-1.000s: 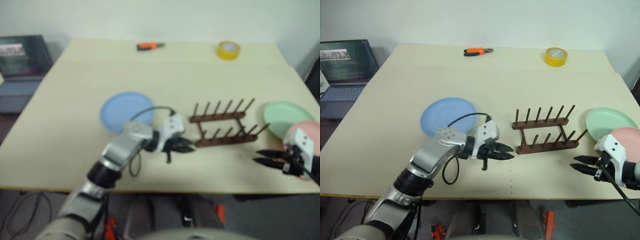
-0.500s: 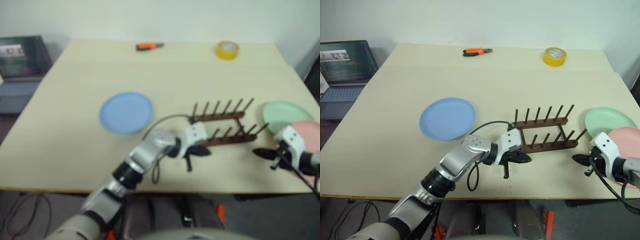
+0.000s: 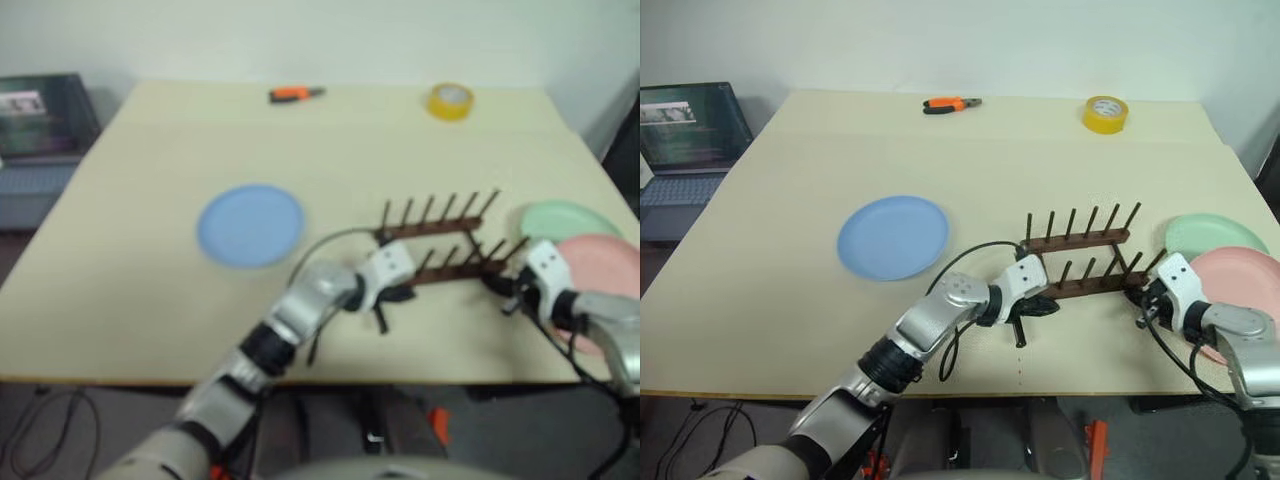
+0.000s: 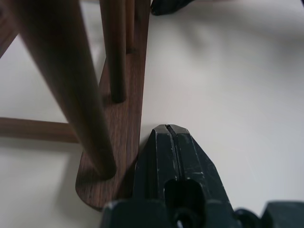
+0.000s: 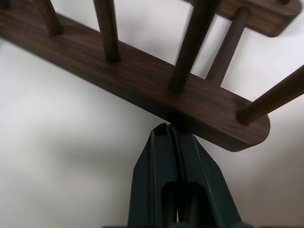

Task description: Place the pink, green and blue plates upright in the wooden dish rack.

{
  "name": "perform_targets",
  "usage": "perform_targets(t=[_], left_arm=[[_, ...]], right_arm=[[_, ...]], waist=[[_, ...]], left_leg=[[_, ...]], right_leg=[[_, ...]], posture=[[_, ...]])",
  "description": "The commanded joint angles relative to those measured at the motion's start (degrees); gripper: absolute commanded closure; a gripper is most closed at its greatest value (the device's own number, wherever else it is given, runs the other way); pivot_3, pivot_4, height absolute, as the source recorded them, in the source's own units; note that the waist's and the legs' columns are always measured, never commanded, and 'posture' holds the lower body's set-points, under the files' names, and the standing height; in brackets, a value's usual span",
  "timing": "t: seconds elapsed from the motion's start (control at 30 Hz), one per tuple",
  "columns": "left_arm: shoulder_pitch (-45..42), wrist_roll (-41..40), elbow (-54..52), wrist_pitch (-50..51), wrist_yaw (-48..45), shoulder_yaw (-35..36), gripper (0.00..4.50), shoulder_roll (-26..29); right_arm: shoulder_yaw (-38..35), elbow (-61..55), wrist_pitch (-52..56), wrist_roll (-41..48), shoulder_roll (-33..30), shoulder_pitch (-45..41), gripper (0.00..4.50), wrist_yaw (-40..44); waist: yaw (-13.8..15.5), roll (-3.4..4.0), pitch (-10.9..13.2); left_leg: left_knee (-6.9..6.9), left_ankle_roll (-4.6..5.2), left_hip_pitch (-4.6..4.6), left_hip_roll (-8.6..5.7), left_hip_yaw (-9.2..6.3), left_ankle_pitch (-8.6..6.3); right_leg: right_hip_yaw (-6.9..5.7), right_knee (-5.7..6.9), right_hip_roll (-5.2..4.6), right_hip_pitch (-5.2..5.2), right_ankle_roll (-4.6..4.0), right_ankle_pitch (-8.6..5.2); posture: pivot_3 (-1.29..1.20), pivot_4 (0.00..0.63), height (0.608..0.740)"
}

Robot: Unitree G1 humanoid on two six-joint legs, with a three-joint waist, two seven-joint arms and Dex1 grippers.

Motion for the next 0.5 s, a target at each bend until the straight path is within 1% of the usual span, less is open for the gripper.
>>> perform_targets(t=[0.03, 0.17, 0.23, 0.5], left_arm=[[-1.17, 1.05, 0.21, -1.62, 1.49, 1.33, 4.50, -0.63], [-1.13, 1.54, 0.46, -2.12, 2.15, 1.54, 4.50, -0.56], [-1.02, 1.67, 0.50, -2.30, 2.51, 1.77, 4.50, -0.55], [-0.47, 1.94, 0.42, -2.57, 3.20, 2.46, 4.50, -0.06]], right_arm=[[0.88, 1.22, -1.19, -1.18, 0.92, -1.22, 4.45, -1.06], [0.59, 1.11, -1.23, -1.03, 0.22, -1.72, 4.45, -0.32], [0.45, -0.30, -0.41, -0.88, -1.35, -0.90, 4.45, 1.18], [-2.24, -6.67, 3.89, -0.34, -6.65, -0.22, 4.45, 2.14]], waist=[[-0.01, 0.00, 0.00], [0.03, 0.01, 0.00], [0.07, 0.02, -0.01], [0.21, 0.04, -0.02]], left_leg=[[0.01, 0.00, 0.00, -0.01, 0.00, 0.00], [-0.01, 0.00, -0.01, -0.02, 0.06, 0.00], [-0.05, 0.00, -0.03, -0.01, 0.13, 0.00], [-0.12, 0.00, -0.08, 0.00, 0.17, -0.01]], right_leg=[[0.03, 0.00, 0.00, 0.00, 0.01, 0.01], [0.04, -0.01, 0.00, 0.00, 0.01, 0.01], [0.02, -0.01, 0.00, 0.00, 0.22, 0.14], [-0.01, -0.04, 0.00, -0.06, 0.17, 0.10]], posture=[[0.00, 0.150, 0.740], [0.00, 0.150, 0.740], [0.00, 0.150, 0.740], [0.00, 0.150, 0.740]])
